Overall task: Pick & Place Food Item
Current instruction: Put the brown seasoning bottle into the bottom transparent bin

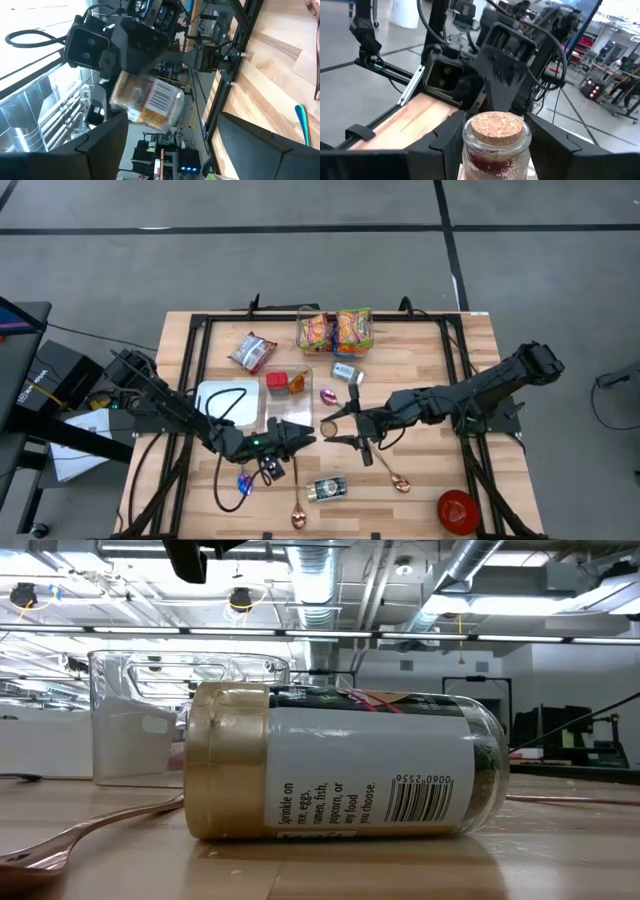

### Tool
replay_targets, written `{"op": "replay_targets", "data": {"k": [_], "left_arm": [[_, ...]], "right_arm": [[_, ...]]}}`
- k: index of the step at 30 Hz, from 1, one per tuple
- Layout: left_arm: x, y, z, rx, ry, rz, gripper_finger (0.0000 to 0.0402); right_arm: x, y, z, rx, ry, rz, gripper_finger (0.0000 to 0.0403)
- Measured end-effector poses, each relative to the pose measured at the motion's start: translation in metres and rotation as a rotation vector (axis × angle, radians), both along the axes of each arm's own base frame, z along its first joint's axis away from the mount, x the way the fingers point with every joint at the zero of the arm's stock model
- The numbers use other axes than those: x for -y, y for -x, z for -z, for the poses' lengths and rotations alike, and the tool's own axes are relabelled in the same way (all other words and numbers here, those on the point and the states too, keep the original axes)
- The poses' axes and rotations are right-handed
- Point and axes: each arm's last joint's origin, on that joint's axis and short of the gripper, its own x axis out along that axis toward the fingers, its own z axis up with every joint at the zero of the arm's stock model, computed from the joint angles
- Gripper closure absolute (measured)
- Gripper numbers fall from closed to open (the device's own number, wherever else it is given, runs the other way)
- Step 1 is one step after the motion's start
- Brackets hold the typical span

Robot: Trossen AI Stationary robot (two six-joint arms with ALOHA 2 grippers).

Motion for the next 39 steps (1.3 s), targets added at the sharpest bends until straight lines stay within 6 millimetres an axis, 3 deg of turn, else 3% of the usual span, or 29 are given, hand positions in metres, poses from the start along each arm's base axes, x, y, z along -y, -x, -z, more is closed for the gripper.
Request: {"op": "replay_targets", "data": {"k": [39], "left_arm": [[0.0031,0.0006,-0.0003,0.006,0.005,0.059,0.0100]], "right_arm": [[-0.0030,0.0010,-0.0016,0.010,-0.019,-0.033,0.0224]]}}
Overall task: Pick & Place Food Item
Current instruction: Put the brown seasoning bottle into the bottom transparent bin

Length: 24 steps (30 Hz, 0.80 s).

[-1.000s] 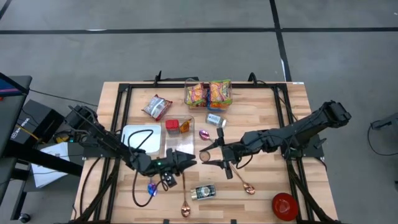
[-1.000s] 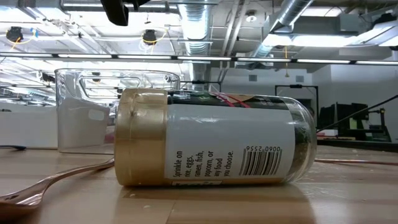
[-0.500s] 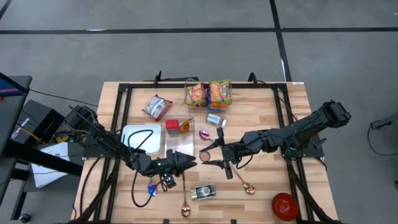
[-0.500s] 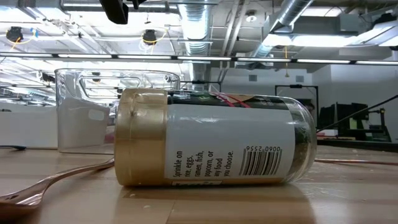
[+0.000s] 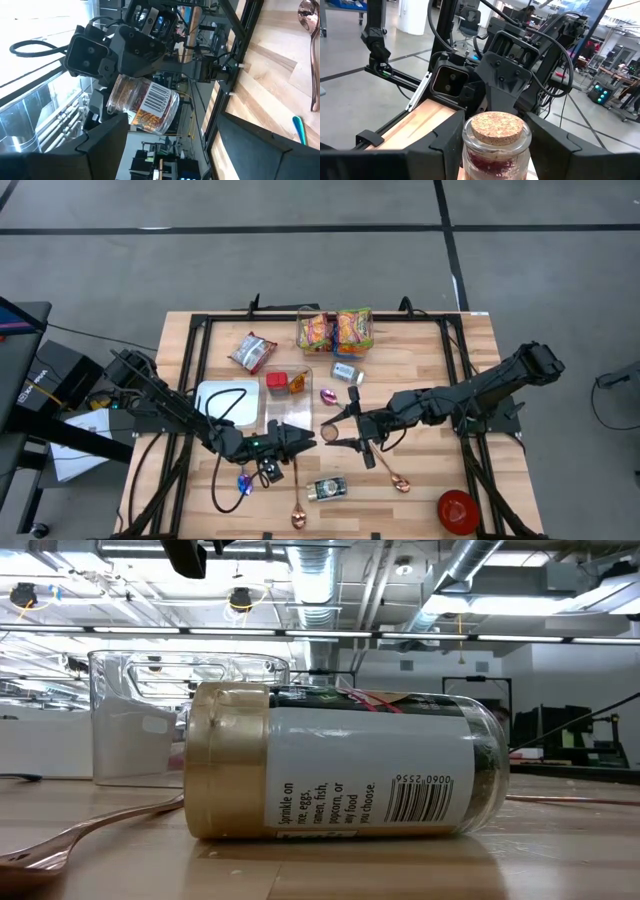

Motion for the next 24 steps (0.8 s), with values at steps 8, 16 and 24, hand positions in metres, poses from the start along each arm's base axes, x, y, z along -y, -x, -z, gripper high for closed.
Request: {"op": "replay_targets", "data": {"k": [8,16,24], "left_arm": [[-0.001,0.002,-0.010,0.121,0.206,0.019,0.0100],[-0.007,0.010,-0.030,0.218,0.461,0.050,0.0100],[-0.012,0.018,-0.040,0.194,0.575,0.063,0.0100]], "right_arm": [[0.000,0.000,0.002,-0.018,0.006,-0.006,0.0223],[-0.001,0.000,0.002,-0.024,0.007,-0.018,0.0224],[-0.001,0.000,0.003,-0.035,0.010,-0.023,0.0224]]}}
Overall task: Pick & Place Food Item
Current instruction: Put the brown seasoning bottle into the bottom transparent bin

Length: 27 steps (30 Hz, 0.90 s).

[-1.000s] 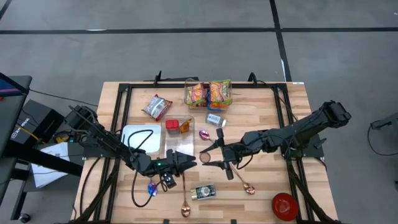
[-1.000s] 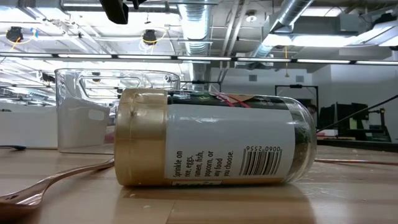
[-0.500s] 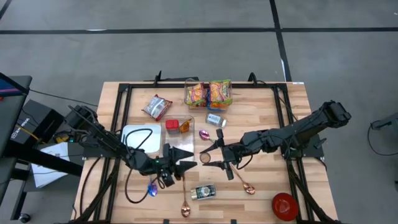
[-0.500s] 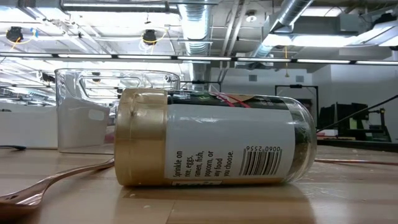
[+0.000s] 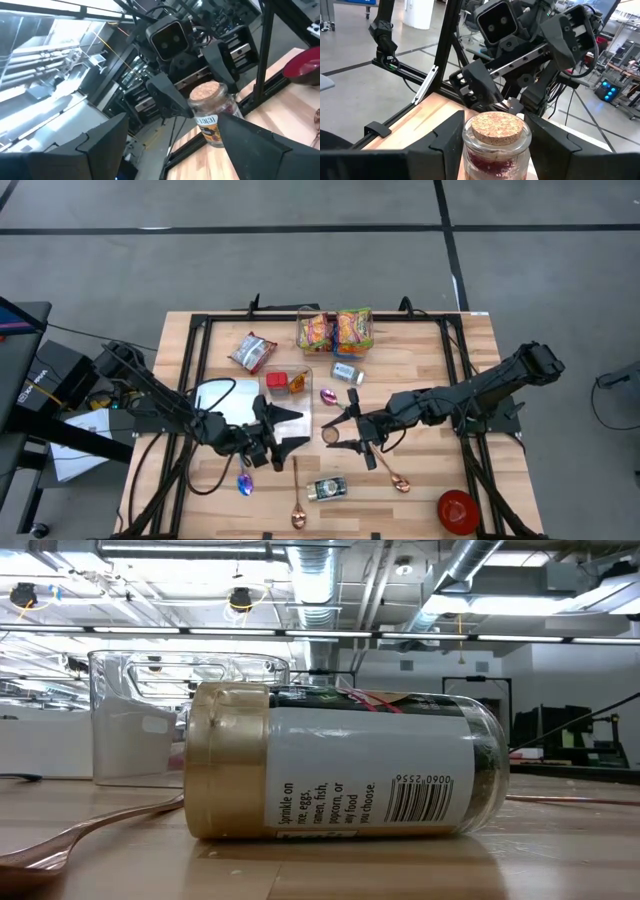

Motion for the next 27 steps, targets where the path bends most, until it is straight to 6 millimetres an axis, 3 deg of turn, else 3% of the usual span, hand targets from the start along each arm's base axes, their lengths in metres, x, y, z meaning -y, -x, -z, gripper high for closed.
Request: {"op": "replay_targets", "data": {"k": [27], "left_arm": [[0.0012,-0.0012,0.0049,-0.044,-0.026,0.021,0.0100]], "right_arm": [[0.0000,0.0001,0.0005,-0.005,0.002,0.000,0.0224]]}}
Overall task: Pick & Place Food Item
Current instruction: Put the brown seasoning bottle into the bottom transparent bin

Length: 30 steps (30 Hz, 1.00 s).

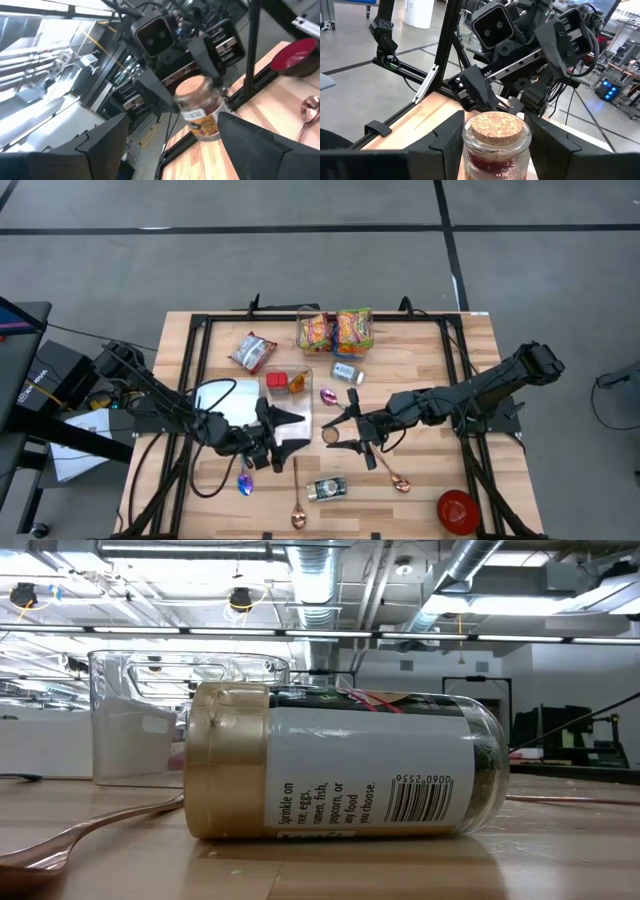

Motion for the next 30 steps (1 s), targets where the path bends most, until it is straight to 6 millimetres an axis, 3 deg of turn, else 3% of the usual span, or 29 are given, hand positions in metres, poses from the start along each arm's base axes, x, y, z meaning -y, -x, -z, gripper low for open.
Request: {"op": "replay_targets", "data": {"k": [9,20,30], "left_arm": [[0.007,0.000,0.008,-0.069,-0.062,0.158,0.0100],[0.018,-0.008,0.000,-0.213,0.056,0.350,0.0100],[0.019,-0.008,0.000,-0.229,0.069,0.399,0.0100]], "right_arm": [[0.001,0.000,0.003,-0.032,0.011,0.002,0.0223],[0.001,0.002,0.012,-0.120,0.018,-0.026,0.0223],[0.003,0.001,0.012,-0.142,-0.026,-0.080,0.0223]]}}
